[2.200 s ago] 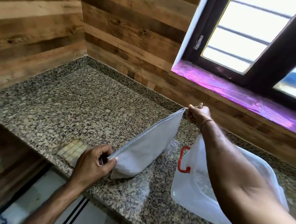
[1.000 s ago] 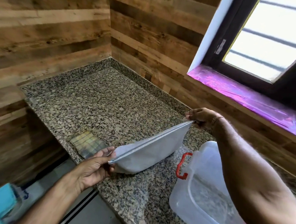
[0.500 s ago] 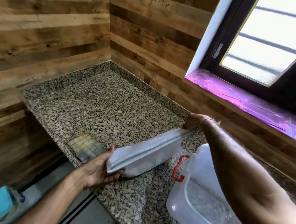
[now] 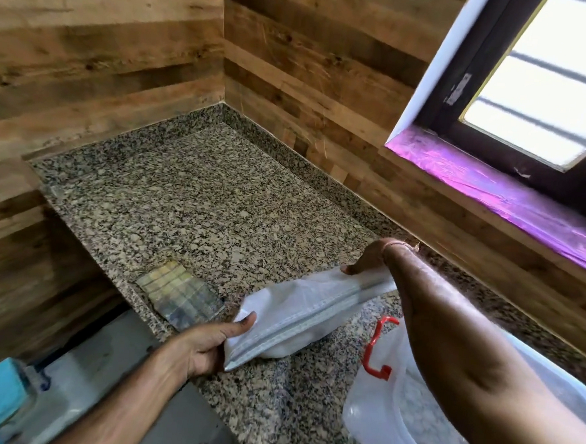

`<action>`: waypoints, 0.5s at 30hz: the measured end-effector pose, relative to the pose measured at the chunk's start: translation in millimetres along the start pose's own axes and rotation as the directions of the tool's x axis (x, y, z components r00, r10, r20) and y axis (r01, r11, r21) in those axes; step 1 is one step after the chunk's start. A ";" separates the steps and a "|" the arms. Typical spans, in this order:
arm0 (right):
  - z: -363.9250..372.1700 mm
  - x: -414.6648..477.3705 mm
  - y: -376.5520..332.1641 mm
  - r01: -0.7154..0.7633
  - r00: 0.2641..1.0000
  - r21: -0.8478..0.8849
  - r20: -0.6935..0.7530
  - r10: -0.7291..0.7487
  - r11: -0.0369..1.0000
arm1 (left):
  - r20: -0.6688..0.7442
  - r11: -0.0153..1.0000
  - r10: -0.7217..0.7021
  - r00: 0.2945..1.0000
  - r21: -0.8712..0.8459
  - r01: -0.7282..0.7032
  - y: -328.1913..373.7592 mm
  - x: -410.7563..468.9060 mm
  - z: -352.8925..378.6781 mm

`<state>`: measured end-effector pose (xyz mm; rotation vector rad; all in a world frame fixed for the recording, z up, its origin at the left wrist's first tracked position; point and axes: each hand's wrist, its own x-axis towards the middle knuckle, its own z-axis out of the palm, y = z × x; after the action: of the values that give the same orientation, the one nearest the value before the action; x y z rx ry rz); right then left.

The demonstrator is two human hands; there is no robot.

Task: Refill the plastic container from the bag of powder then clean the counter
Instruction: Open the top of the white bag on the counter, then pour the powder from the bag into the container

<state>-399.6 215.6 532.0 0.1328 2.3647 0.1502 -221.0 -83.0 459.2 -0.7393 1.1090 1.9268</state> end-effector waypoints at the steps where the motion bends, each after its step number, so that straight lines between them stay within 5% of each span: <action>1: -1.6 15.2 -3.1 -0.047 0.997 -0.003 -0.055 0.047 0.999 | -0.001 1.000 0.001 1.000 0.009 -0.001 -0.4 1.6 -0.2; 5: 9.4 21.1 -5.5 0.001 0.999 -0.124 -0.050 -0.007 0.992 | -0.015 1.000 -0.010 1.000 0.026 0.010 1.1 1.0 -0.9; 15: -40.5 -39.6 -4.7 0.206 0.913 0.264 -0.398 -0.088 0.942 | 0.074 0.990 0.018 0.997 -0.142 -0.008 7.8 -18.4 6.9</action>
<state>-399.8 202.6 587.3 0.0720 2.7644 -0.2883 -218.6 -85.5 480.1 -0.7313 0.9410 2.0435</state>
